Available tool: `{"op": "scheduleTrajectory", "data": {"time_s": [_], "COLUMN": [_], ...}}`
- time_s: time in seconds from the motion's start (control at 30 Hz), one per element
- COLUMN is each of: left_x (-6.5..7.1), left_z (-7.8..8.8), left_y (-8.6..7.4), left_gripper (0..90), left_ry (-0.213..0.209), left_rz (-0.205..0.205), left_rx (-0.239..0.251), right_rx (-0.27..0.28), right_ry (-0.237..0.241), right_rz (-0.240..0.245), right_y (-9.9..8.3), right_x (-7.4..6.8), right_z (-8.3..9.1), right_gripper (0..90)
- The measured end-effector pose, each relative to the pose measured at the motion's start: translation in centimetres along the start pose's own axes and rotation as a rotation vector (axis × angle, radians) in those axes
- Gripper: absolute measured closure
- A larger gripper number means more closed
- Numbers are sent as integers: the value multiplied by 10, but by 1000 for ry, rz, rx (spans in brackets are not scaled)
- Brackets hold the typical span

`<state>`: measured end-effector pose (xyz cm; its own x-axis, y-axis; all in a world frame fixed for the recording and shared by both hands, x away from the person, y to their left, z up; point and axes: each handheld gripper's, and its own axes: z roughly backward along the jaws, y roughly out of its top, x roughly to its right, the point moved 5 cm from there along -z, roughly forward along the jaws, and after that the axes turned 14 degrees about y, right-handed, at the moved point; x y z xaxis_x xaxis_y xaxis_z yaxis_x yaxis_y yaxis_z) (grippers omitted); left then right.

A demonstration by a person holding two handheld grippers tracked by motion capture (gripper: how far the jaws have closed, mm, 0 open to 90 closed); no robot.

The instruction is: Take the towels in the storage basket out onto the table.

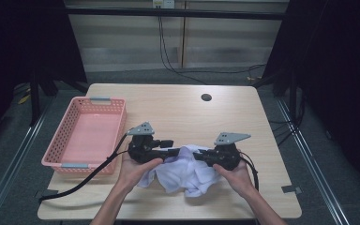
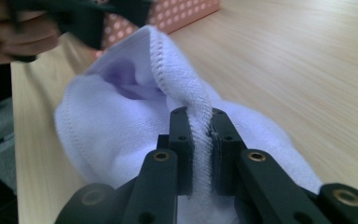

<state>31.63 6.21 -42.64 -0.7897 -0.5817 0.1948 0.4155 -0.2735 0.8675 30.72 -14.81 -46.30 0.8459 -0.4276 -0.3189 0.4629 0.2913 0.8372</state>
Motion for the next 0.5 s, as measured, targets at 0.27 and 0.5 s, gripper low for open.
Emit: {"op": "scheduleTrajectory", "data": {"time_s": [0.27,0.5], "left_x": [16,5], "left_z": [-1,-12], "left_y": [-31,-40], "left_gripper": [603,545], "left_ry": [-45,-39], "left_rz": [-82,-72], "left_rx": [-94,-116], "right_rx": [21,19], "right_ry": [-8,-3], "right_rz": [-44,-50], "right_y": [1,0], "right_x": [16,18], "right_z": [4,1], "right_gripper": [816,803]}}
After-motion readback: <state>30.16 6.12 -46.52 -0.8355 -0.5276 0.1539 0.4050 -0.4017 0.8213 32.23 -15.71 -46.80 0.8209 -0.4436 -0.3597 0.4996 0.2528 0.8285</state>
